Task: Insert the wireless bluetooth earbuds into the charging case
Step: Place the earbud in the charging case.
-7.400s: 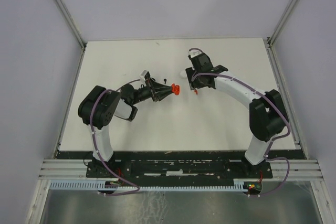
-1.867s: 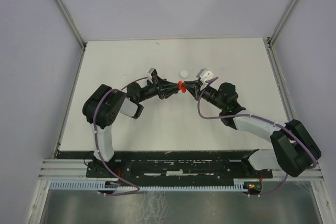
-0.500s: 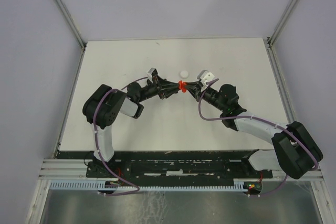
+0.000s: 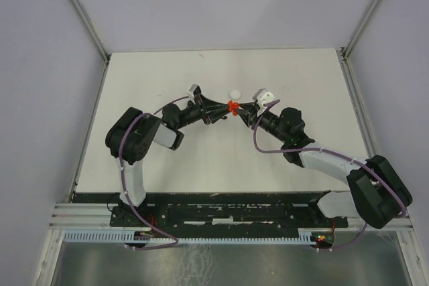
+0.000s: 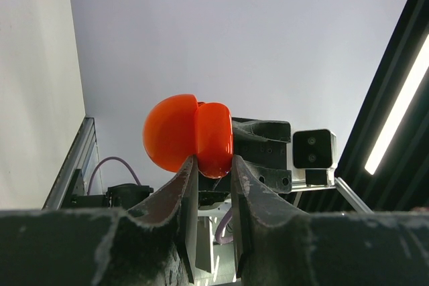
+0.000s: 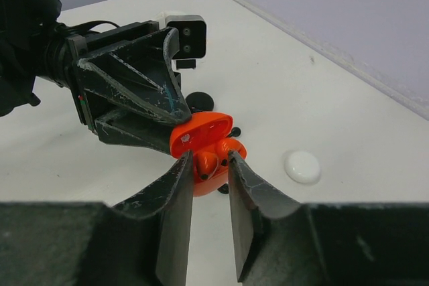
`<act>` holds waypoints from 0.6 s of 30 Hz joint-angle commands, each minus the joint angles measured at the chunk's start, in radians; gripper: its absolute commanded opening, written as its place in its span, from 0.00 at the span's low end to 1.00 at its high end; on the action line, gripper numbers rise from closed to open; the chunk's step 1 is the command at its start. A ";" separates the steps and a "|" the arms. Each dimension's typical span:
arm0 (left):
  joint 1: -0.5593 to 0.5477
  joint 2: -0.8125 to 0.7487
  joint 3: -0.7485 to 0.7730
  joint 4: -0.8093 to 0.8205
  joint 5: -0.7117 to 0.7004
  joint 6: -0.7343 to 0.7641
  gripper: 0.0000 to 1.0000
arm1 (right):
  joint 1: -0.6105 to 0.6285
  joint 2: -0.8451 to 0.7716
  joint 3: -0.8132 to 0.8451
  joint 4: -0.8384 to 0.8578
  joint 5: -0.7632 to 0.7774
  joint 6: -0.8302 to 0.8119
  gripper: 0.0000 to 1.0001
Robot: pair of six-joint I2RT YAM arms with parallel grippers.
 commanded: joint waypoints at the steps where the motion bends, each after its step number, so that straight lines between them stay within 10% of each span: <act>1: -0.003 -0.024 0.033 0.139 -0.013 -0.028 0.03 | 0.003 -0.034 -0.002 0.023 0.012 0.018 0.39; 9: -0.003 -0.008 0.024 0.129 -0.023 -0.010 0.03 | 0.002 -0.108 -0.021 0.103 0.122 0.061 0.61; 18: -0.002 -0.015 0.014 0.129 -0.062 -0.010 0.03 | 0.002 -0.130 0.096 -0.357 0.611 0.117 0.92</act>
